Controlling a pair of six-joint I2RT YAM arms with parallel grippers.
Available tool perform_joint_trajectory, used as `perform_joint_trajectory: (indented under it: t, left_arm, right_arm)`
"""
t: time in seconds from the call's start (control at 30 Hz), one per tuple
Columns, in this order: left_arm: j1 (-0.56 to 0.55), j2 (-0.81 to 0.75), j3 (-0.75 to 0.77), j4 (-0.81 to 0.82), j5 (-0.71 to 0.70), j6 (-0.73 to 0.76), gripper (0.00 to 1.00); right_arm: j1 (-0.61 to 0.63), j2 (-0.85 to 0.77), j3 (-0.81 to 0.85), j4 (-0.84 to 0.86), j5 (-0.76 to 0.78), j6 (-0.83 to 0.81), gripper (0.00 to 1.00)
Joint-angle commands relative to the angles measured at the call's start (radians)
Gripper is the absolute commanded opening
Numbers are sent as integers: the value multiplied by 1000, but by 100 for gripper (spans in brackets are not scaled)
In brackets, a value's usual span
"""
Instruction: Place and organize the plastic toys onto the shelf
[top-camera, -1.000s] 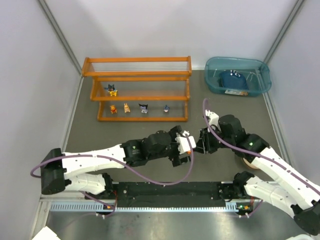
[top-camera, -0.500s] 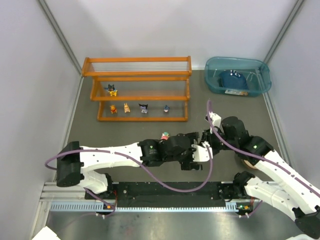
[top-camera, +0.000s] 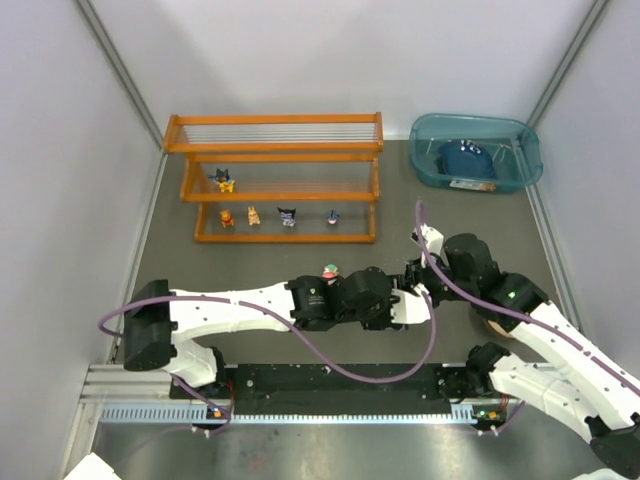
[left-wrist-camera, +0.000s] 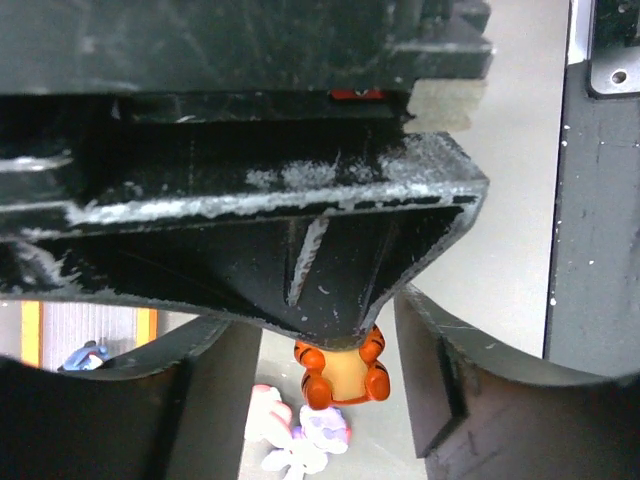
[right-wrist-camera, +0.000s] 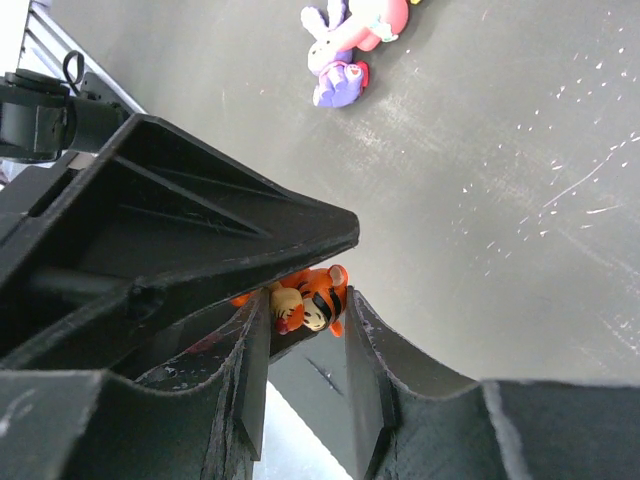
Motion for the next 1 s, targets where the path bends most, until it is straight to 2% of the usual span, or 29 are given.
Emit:
perform_joint_trajectory:
  t: [0.0, 0.1, 0.17, 0.2, 0.23, 0.3, 0.33, 0.37, 0.43, 0.47, 0.57, 0.7, 0.83, 0.97]
  left_arm:
    - [-4, 28, 50, 7, -16, -19, 58]
    - [-4, 38, 59, 9, -16, -32, 58]
    - [-5, 44, 63, 12, -16, -39, 52]
    - [-4, 48, 66, 10, -16, -42, 47]
    - [-4, 49, 70, 12, -18, -46, 31]
    - [-4, 55, 70, 10, -21, -61, 11]
    - [-4, 55, 65, 12, -21, -67, 5]
    - [-4, 52, 62, 12, -24, -82, 0]
    - [-4, 43, 41, 25, -22, -95, 0]
    - [-4, 25, 30, 35, -25, -108, 0]
    - [-4, -26, -27, 85, -36, -141, 0]
    - [-4, -107, -119, 166, -47, -187, 0]
    - [-4, -205, -251, 248, -73, -240, 0]
    - [-4, -400, -430, 479, -65, -320, 0]
  right_arm:
    - [-11, -26, 24, 10, -17, 12, 0]
    - [-11, -24, 22, 12, -26, 14, 0]
    - [-9, -27, 18, 12, -28, 19, 0]
    - [-9, -30, 18, 12, -28, 20, 0]
    - [-9, -33, 18, 12, -28, 23, 0]
    - [-11, -44, 16, 10, -26, 26, 0]
    - [-11, -49, 18, 10, -28, 29, 1]
    - [-9, -53, 21, 10, -29, 32, 6]
    - [-9, -66, 27, 12, -32, 42, 20]
    - [-11, -69, 28, 10, -36, 45, 35]
    - [-11, -93, 45, 16, -19, 65, 55]
    - [-9, -135, 62, 30, 36, 95, 67]
    - [-9, -176, 77, 56, 76, 147, 70]
    - [-12, -223, 65, 118, 61, 204, 71]
